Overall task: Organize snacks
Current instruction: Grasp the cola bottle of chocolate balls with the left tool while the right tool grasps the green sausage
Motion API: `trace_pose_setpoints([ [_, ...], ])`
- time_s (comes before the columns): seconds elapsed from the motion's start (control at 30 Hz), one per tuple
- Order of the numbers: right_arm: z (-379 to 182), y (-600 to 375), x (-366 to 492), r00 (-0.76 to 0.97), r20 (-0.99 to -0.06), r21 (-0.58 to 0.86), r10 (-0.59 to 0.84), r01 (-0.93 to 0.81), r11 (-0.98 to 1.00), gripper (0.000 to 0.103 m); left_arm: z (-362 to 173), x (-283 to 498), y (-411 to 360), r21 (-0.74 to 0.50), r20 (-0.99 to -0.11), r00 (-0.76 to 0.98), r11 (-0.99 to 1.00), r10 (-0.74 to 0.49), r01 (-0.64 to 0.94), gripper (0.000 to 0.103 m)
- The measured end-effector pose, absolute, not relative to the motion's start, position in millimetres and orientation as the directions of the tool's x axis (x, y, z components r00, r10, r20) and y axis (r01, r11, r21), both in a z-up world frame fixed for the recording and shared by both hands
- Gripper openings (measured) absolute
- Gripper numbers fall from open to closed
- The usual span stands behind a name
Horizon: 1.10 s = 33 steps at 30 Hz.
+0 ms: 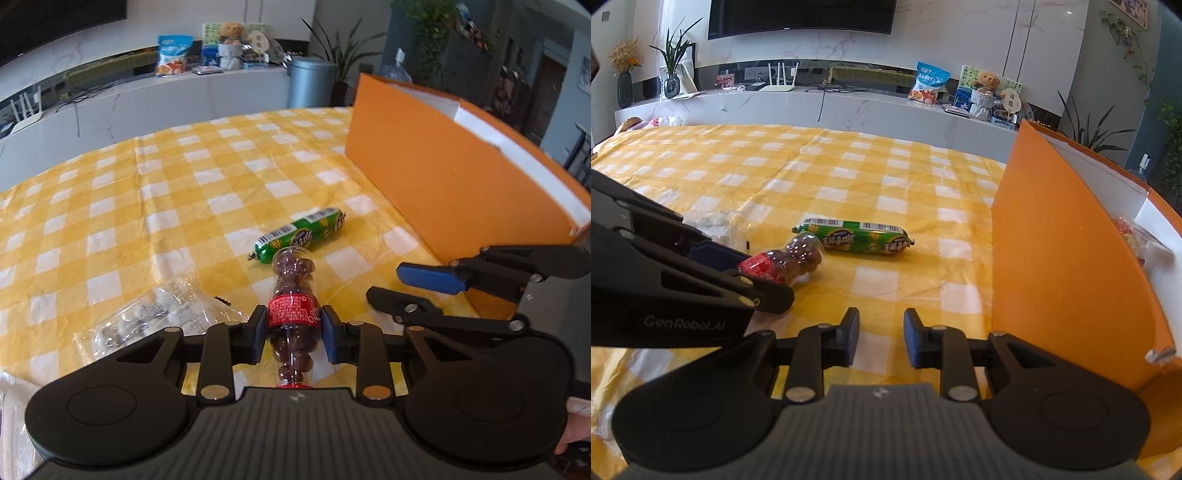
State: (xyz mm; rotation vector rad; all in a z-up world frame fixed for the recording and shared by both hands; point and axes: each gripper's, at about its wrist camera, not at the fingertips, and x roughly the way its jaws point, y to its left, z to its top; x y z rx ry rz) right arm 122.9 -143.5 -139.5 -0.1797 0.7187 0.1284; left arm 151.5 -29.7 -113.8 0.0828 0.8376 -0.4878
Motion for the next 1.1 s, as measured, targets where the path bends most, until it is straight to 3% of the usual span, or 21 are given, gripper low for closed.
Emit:
trace_pose_setpoints([
  [0.4, -121, -114, 154, 0.798, -0.595, -0.167, 0.098, -0.242, 0.956, 0.055, -92, 164, 16, -0.167, -0.729, 0.635, 0.966, -0.257, 0.198, 0.034],
  [0.57, -114, -108, 174, 0.807, -0.585, -0.074, 0.077, -0.148, 0.986, 0.056, -93, 174, 27, -0.164, -0.733, 0.644, 0.976, -0.219, 0.146, 0.034],
  [0.73, -121, -94, 193, 0.799, -0.601, -0.077, -0.002, -0.056, 0.995, 0.057, -93, 179, 32, -0.175, -0.726, 0.653, 0.976, -0.216, 0.128, 0.034],
  [0.83, -129, -88, 202, 0.791, -0.610, -0.099, -0.047, -0.017, 0.995, 0.065, -94, 181, 32, -0.173, -0.726, 0.654, 0.977, -0.212, 0.125, 0.034],
  [1.0, -142, -88, 199, 0.773, -0.625, -0.161, -0.105, 0.004, 0.987, 0.071, -96, 182, 32, -0.180, -0.723, 0.655, 0.975, -0.219, 0.127, 0.034],
  [1.1, -143, -99, 188, 0.760, -0.641, -0.122, -0.106, 0.036, 0.992, 0.071, -97, 181, 29, -0.179, -0.724, 0.652, 0.974, -0.225, 0.137, 0.034],
])
